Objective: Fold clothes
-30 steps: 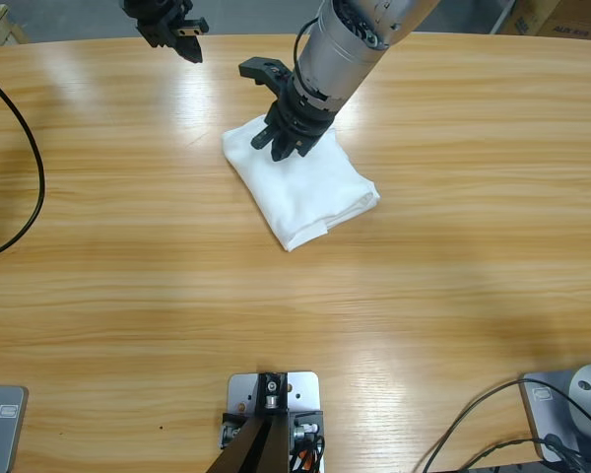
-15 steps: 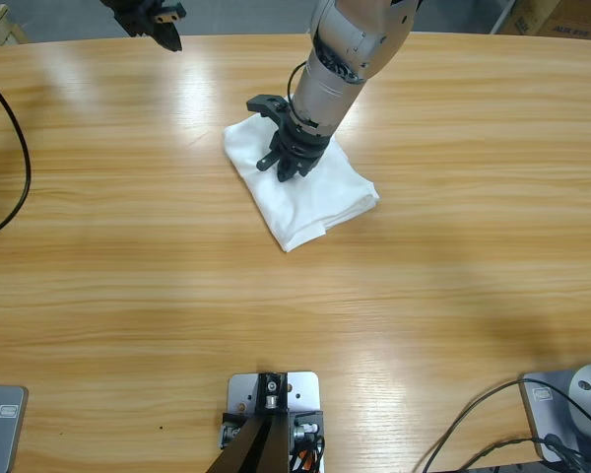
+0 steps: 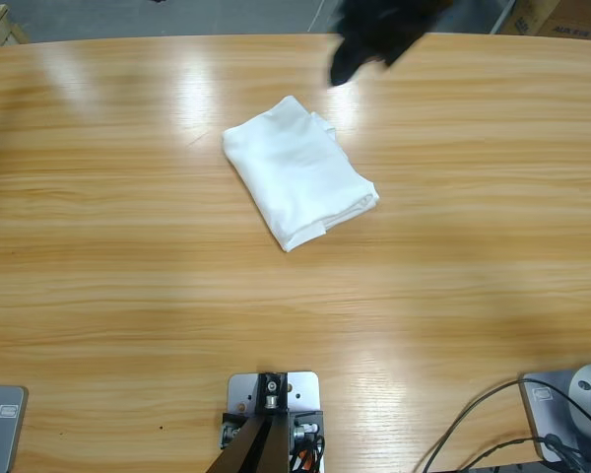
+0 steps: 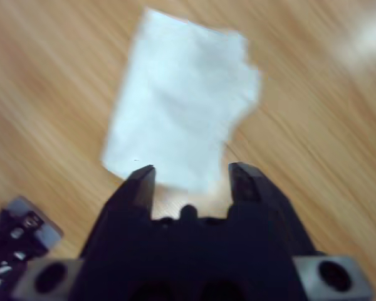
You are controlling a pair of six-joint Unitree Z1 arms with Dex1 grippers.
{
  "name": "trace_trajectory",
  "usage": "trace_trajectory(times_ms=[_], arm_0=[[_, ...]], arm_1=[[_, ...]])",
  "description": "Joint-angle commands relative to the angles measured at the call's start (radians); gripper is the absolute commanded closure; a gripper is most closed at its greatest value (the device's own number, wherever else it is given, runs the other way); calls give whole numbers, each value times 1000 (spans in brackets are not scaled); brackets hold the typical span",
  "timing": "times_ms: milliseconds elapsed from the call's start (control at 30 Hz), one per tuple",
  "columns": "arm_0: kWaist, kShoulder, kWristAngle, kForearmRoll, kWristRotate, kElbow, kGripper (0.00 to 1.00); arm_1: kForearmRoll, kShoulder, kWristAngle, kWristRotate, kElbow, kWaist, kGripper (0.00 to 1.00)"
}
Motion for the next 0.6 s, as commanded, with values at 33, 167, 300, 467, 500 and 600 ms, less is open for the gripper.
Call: trace_trajectory(times_ms=[33,167,300,467,500,600], arm_0=[[-153,1,-65,152,142,-97,31],[-255,58,-10,152,119,-94,27],[-307,105,3,152,94,-120,30],[-305,161,45,148,163,-120,35],[-303,176,47,143,197,-121,32],[-307,234,31,128,262,-143,32]], arm_1=[[58,-234,-29,-1,210,-136,0],[65,-287,-20,-1,275,-142,0],[64,-303,-8,0,310,-142,0],[64,-311,-6,0,328,-142,0],[64,-310,-6,0,331,-142,0],[58,-295,-6,-1,343,-142,0]])
